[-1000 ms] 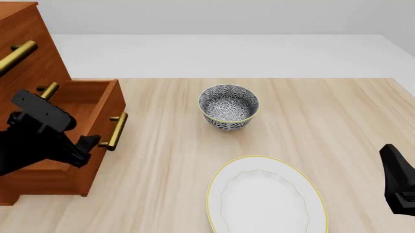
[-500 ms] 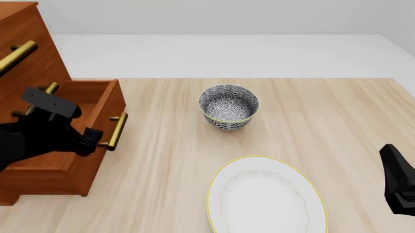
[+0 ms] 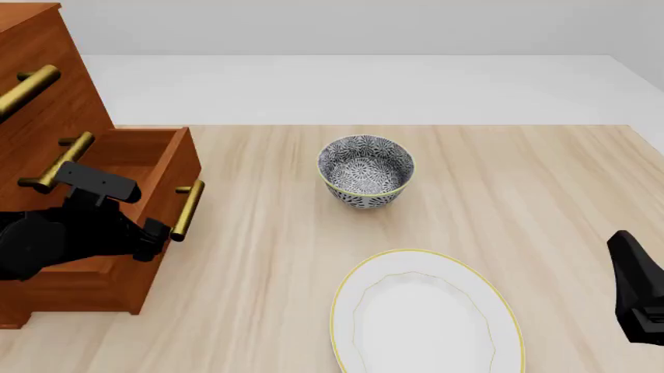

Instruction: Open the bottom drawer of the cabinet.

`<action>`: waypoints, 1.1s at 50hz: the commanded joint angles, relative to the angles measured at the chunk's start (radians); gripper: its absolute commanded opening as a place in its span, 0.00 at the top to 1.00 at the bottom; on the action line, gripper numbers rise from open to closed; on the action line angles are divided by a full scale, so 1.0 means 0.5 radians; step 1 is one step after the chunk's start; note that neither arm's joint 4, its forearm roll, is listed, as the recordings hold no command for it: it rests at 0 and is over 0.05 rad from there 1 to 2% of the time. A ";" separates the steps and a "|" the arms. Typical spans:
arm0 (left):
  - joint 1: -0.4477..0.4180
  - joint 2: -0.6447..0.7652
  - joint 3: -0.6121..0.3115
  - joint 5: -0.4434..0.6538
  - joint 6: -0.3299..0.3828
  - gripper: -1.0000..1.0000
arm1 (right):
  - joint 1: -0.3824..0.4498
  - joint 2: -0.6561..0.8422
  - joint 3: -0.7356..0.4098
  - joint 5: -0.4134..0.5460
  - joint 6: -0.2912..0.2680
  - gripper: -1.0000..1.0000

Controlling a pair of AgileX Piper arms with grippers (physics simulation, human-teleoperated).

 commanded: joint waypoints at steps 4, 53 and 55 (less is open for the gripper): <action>0.019 0.197 0.039 -0.128 -0.042 0.00 | 0.000 0.000 0.000 0.000 0.000 0.00; -0.634 0.229 -0.094 -0.066 -0.318 0.00 | 0.000 0.000 0.000 0.000 0.001 0.00; -0.663 0.234 -0.104 -0.063 -0.329 0.00 | 0.000 0.000 0.000 0.000 0.000 0.00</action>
